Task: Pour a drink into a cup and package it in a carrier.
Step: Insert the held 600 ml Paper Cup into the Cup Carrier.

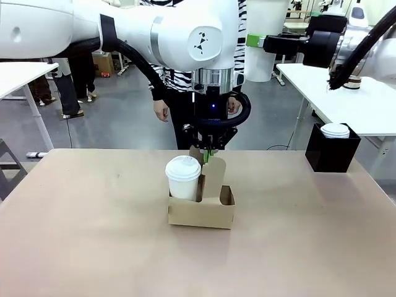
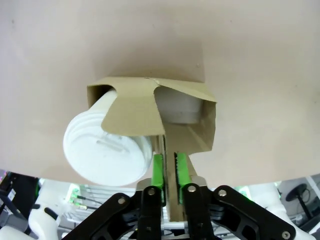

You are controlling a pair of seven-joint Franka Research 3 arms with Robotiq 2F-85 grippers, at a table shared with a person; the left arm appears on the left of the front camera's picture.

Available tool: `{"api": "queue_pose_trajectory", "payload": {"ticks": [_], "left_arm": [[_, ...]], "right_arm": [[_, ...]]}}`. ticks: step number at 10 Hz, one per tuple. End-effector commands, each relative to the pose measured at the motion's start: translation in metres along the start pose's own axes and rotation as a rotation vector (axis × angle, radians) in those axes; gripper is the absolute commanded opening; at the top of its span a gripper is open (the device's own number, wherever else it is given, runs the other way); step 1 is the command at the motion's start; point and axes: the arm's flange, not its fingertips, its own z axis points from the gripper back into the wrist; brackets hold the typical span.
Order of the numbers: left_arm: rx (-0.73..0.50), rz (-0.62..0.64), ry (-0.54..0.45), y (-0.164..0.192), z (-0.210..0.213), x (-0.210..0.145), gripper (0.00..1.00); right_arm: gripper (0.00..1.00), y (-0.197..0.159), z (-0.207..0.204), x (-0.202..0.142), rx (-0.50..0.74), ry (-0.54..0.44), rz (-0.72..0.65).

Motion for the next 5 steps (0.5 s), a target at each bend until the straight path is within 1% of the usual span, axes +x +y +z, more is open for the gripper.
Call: {"api": "queue_pose_trajectory", "payload": {"ticks": [1,2,3,4,5], "left_arm": [[-0.038,-0.034,0.033,0.022,0.017,-0.009,1.0],[-0.039,-0.059,0.026,0.031,0.03,-0.018,0.65],[-0.042,-0.094,0.021,0.044,0.046,-0.029,1.0],[-0.077,-0.134,0.031,0.062,0.061,-0.041,1.0],[-0.095,-0.156,0.028,0.082,0.072,-0.051,1.0]], "right_arm": [[0.8,0.0,0.0,0.0,0.0,0.0,0.0],[0.8,-0.017,-0.008,-0.015,0.01,0.059,-0.044],[0.8,-0.032,-0.015,-0.031,0.059,0.076,-0.105],[0.8,-0.039,-0.02,-0.048,0.109,0.105,-0.154],[0.8,-0.042,-0.024,-0.068,0.184,0.115,-0.21]]}}
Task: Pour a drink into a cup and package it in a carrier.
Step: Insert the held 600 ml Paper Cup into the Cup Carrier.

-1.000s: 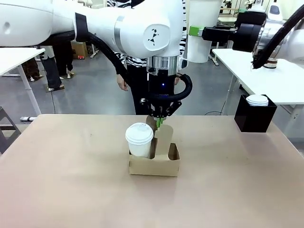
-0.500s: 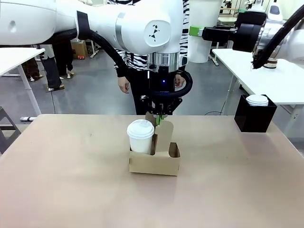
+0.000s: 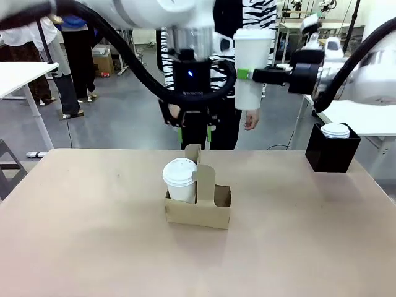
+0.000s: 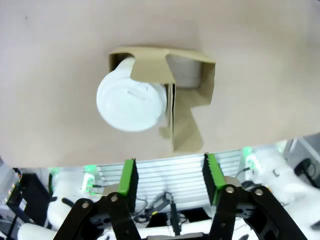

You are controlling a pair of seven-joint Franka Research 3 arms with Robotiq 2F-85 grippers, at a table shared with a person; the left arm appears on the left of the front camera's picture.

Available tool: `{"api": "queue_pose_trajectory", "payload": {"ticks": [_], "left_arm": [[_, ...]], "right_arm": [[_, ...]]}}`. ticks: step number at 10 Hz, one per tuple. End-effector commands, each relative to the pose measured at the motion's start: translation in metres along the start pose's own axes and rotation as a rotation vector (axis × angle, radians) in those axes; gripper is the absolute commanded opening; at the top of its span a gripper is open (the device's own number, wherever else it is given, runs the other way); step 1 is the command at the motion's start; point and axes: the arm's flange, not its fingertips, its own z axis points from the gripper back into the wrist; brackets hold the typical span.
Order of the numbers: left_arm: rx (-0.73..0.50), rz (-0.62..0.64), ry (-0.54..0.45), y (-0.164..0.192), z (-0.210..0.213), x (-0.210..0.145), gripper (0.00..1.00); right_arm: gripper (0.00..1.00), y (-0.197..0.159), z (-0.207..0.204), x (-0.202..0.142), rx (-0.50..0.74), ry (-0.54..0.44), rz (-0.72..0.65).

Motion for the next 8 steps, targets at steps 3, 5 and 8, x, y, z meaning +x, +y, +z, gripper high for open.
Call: {"api": "queue_pose_trajectory", "payload": {"ticks": [3,5,8], "left_arm": [[-0.103,-0.346,0.036,0.11,0.032,-0.046,1.0],[-0.101,-0.513,-0.047,0.164,0.027,-0.052,1.0],[-0.055,-0.489,-0.027,0.163,0.037,-0.045,0.94]], "right_arm": [[0.8,-0.008,-0.026,-0.044,0.331,0.055,-0.098],[0.8,-0.006,-0.03,-0.074,0.494,0.028,-0.064],[0.8,0.005,-0.036,-0.076,0.427,0.039,-0.11]]}}
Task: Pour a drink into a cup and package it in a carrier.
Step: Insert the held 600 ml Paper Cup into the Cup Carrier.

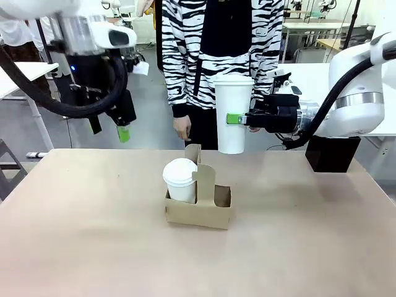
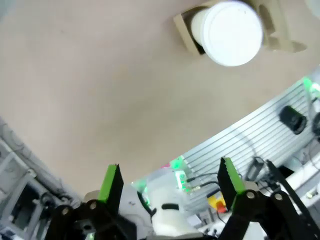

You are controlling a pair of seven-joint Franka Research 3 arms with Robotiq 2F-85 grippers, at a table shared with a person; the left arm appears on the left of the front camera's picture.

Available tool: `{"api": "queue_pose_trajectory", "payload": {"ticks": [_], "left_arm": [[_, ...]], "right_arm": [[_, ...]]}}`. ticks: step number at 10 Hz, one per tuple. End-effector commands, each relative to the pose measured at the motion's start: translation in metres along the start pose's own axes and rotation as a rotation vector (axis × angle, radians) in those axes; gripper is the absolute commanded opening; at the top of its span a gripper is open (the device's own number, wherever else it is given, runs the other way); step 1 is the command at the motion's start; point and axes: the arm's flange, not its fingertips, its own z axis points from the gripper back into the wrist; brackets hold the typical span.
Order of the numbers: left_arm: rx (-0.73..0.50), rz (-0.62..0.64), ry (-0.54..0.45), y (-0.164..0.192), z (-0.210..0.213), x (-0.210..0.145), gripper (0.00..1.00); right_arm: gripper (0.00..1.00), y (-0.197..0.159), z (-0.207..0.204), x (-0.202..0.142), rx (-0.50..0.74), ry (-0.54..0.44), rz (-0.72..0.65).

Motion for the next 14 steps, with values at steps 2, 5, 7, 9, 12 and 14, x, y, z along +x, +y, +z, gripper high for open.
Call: {"api": "queue_pose_trajectory", "payload": {"ticks": [2,5,7,9,12,14], "left_arm": [[0.0,0.0,0.0,0.0,0.0,0.0,1.0],[-0.042,-0.106,-0.135,0.043,-0.034,-0.016,1.0],[-0.017,-0.238,-0.254,0.06,-0.044,-0.034,1.0],[-0.009,-0.344,-0.347,0.077,-0.067,-0.043,1.0],[-0.05,-0.528,-0.489,0.086,-0.098,-0.055,1.0],[-0.122,-0.486,-0.574,0.106,-0.111,-0.065,1.0]], "right_arm": [[0.8,0.0,0.0,0.0,0.0,0.0,0.0],[0.8,-0.009,-0.028,-0.05,0.095,0.035,0.062],[0.8,-0.01,-0.033,-0.068,0.108,0.045,0.106],[0.8,-0.014,-0.024,-0.083,0.138,0.038,0.148],[0.8,-0.027,-0.012,-0.104,0.213,0.033,0.162],[0.8,-0.037,-0.017,-0.121,0.25,0.007,0.143]]}}
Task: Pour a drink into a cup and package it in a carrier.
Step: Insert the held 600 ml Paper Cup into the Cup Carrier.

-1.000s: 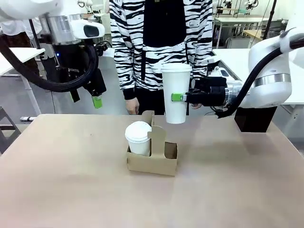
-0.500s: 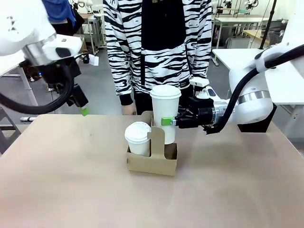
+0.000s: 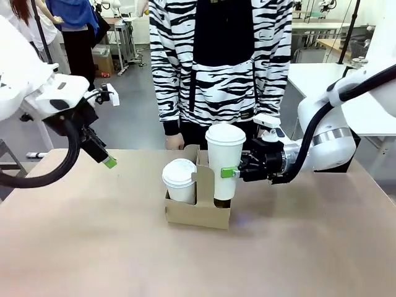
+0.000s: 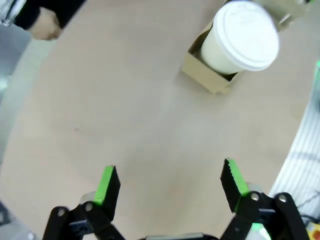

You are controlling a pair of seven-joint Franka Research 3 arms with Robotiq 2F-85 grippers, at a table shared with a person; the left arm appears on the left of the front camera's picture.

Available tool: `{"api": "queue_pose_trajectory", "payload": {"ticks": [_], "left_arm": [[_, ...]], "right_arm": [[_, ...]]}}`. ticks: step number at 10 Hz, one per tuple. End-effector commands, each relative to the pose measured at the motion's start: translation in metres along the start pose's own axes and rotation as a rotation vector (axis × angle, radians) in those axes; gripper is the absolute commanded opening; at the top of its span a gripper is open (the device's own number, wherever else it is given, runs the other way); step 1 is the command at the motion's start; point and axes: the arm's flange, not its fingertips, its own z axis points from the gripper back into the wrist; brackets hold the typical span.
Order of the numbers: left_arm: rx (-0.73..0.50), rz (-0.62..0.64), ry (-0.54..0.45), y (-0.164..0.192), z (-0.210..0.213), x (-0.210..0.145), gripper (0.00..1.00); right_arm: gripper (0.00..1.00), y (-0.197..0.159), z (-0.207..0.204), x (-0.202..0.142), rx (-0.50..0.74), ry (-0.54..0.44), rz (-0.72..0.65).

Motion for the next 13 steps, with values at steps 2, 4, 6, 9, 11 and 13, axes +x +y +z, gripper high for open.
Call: {"api": "queue_pose_trajectory", "payload": {"ticks": [2,4,6,9,11,13], "left_arm": [[-0.051,0.038,-0.103,0.014,-0.009,-0.028,1.0],[-0.042,0.042,-0.068,0.012,-0.004,-0.024,1.0],[-0.042,0.042,-0.068,0.012,-0.004,-0.024,1.0],[-0.042,0.042,-0.068,0.012,-0.004,-0.024,1.0],[-0.042,0.042,-0.068,0.012,-0.004,-0.024,1.0],[-0.042,0.042,-0.068,0.012,-0.004,-0.024,1.0]], "right_arm": [[0.8,-0.019,0.003,-0.023,0.028,-0.029,0.043],[0.8,-0.026,0.005,-0.035,0.01,-0.022,0.064],[0.8,-0.023,0.004,-0.042,-0.002,0.016,0.074],[0.8,-0.022,0.004,-0.054,-0.003,0.11,0.081],[0.8,-0.02,0.005,-0.06,0.017,0.156,0.068],[1.0,-0.018,0.009,-0.057,0.024,0.222,0.068]]}}
